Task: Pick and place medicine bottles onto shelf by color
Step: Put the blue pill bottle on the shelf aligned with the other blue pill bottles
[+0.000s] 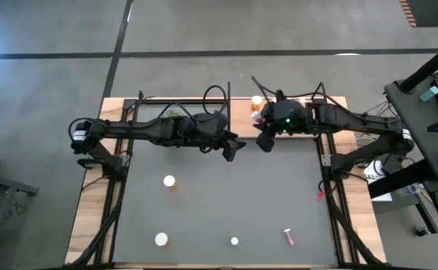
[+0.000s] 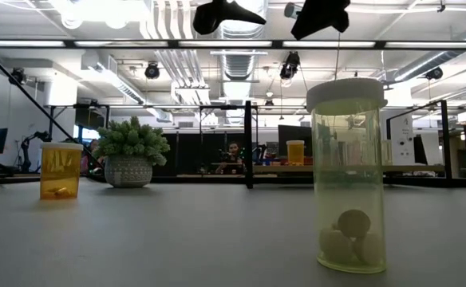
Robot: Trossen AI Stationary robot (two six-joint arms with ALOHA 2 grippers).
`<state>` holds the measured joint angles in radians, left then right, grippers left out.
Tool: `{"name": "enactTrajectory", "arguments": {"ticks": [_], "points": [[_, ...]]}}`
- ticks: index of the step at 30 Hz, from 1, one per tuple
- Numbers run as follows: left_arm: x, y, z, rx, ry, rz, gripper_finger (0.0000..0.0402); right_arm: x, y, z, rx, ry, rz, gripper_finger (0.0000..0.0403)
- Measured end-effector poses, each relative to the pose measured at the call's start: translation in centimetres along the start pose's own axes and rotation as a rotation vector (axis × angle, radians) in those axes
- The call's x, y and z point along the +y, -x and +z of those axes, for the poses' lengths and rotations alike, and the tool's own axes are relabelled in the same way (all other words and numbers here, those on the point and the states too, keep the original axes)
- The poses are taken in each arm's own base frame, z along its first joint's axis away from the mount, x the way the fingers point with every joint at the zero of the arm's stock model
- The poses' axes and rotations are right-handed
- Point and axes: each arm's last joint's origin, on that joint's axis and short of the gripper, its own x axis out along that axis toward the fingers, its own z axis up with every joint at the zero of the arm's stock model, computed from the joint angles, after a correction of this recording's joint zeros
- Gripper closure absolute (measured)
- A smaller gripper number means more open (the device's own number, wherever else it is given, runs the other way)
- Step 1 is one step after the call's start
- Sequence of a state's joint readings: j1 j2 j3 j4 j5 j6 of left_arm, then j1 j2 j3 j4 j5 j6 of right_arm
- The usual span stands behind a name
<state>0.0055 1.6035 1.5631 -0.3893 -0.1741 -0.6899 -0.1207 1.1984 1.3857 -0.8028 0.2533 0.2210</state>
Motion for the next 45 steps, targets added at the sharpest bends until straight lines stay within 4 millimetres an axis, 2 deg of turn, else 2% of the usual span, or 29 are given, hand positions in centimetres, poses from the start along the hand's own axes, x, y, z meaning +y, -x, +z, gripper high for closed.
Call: {"name": "enactTrajectory", "arguments": {"ticks": [5,16,22,29,37,45], "points": [[0.0,-0.2,0.1,-0.040,0.004,-0.007,0.0161,-0.1,0.4,0.1,-0.021,-0.017,-0.012,0.0331],[-1.0,-0.2,1.4,-0.223,-0.176,-0.109,0.0161,0.0,0.4,0.9,-0.110,-0.044,0.008,0.0326],[-0.8,-0.1,1.5,-0.263,-0.176,-0.044,0.0162,0.0,0.4,0.5,-0.109,-0.043,0.007,0.0332],[-0.4,0.0,1.9,-0.374,-0.141,0.120,0.0162,0.7,1.1,0.6,-0.291,-0.094,0.077,0.0326],[-1.3,0.5,3.0,-0.499,-0.187,0.065,0.0162,1.8,0.8,0.6,-0.531,-0.130,0.149,0.0334],[-1.5,0.6,3.3,-0.527,-0.209,0.040,0.0162,2.0,-0.2,0.2,-0.641,-0.159,0.179,0.0331]]}}
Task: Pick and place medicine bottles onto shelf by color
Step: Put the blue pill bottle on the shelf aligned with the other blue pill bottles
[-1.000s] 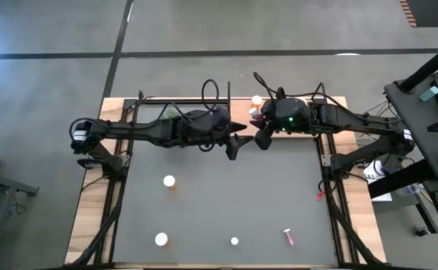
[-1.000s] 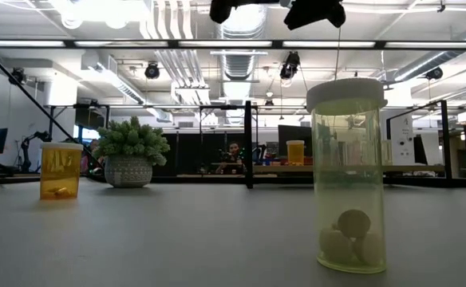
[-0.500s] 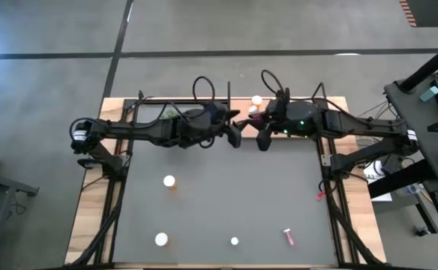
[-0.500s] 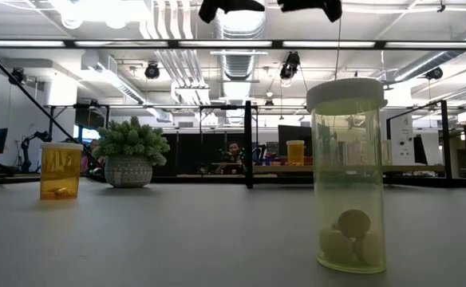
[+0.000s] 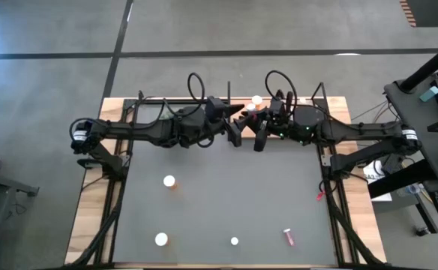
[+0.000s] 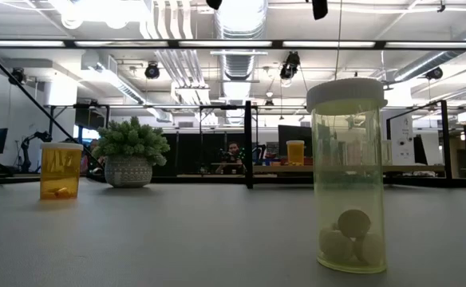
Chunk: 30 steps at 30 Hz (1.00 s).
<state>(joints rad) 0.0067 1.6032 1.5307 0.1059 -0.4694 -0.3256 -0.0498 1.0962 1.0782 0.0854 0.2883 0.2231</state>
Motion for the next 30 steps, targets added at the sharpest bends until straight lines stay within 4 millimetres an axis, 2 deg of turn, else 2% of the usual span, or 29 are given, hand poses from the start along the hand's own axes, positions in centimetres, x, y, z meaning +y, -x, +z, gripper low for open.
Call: {"name": "enactTrajectory", "arguments": {"ticks": [13,24,30], "points": [[-0.1,0.0,0.1,-0.009,0.006,-0.028,0.0169,0.3,-1.4,-0.5,-0.054,0.036,0.013,0.0333],[-0.2,0.0,0.2,-0.007,0.007,-0.041,0.0278,0.3,-1.6,-0.7,-0.045,0.042,0.014,0.0332],[-0.2,0.0,0.2,-0.009,0.008,-0.045,0.0302,0.4,-1.5,-0.6,-0.044,0.047,0.019,0.0328]]}}
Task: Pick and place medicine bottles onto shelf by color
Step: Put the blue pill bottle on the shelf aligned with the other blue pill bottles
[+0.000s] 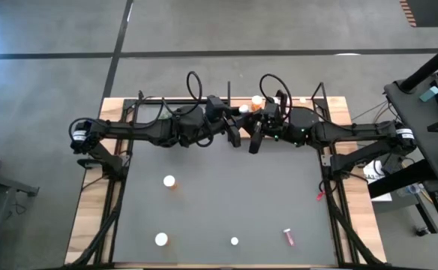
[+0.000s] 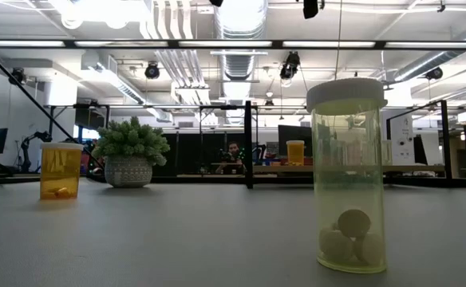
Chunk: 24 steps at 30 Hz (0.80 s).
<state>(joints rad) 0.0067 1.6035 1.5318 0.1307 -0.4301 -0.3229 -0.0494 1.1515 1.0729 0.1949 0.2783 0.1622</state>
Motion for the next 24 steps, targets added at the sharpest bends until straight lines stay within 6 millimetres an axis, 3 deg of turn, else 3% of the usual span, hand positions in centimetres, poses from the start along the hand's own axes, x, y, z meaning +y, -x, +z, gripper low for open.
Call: {"name": "enactTrajectory", "arguments": {"ticks": [7,12,19,24], "points": [[0.0,0.0,-0.1,0.007,-0.001,0.005,0.0300,-0.1,0.1,-0.3,0.045,0.011,0.008,0.0309],[0.0,0.0,-0.1,0.007,-0.045,0.000,0.0300,-0.3,0.9,-0.7,0.209,0.043,-0.012,0.0278],[0.0,0.0,-1.1,0.134,-0.088,-0.094,0.0300,-0.5,4.1,2.2,0.606,0.147,-0.026,0.0230],[0.3,0.4,-2.8,0.362,-0.133,-0.219,0.0300,0.1,6.2,5.2,0.703,0.212,0.206,0.0224]]}}
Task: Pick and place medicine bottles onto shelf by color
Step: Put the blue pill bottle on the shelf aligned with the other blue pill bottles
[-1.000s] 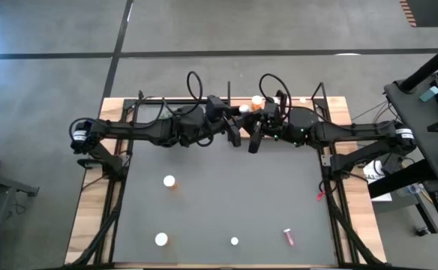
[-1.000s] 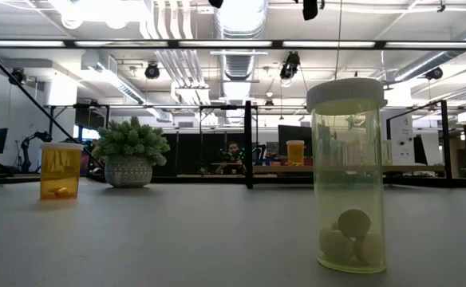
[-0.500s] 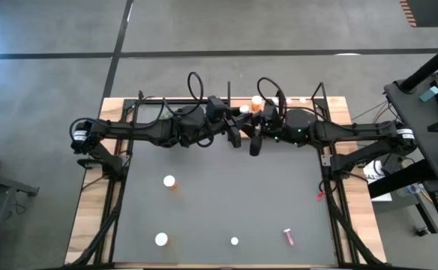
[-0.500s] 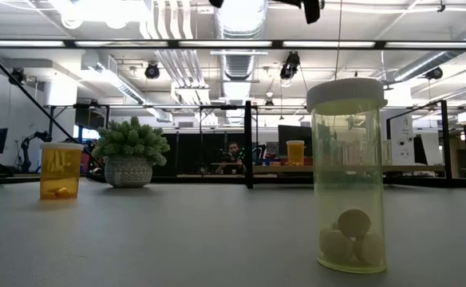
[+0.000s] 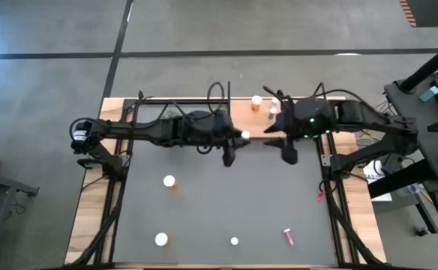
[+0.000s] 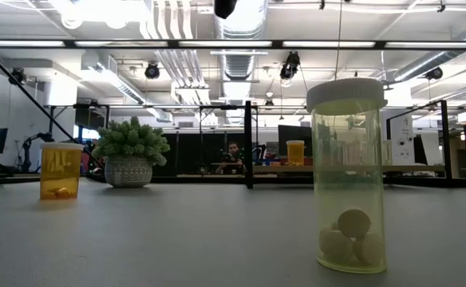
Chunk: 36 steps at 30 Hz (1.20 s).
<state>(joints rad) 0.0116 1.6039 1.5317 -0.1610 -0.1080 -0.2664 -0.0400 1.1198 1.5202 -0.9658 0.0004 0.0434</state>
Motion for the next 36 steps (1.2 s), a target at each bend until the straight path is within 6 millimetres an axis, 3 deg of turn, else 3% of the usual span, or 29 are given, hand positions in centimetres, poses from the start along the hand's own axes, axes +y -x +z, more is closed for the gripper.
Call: {"name": "enactTrajectory", "arguments": {"ticks": [7,13,19,36], "points": [[-0.4,-0.9,-2.0,0.186,-0.043,-0.238,0.0299,1.4,2.0,2.2,-0.148,0.169,0.252,0.0236],[-1.0,-1.8,-2.6,0.228,-0.022,-0.458,0.0299,3.2,0.1,2.8,-0.178,0.344,0.362,0.0243],[-1.5,-2.0,-2.3,0.212,0.020,-0.607,0.0299,4.2,-1.5,3.2,-0.147,0.374,0.391,0.0243],[-2.2,-1.9,-1.5,0.145,0.019,-0.766,0.0299,6.1,-3.9,4.7,-0.136,0.532,0.452,0.0243]]}}
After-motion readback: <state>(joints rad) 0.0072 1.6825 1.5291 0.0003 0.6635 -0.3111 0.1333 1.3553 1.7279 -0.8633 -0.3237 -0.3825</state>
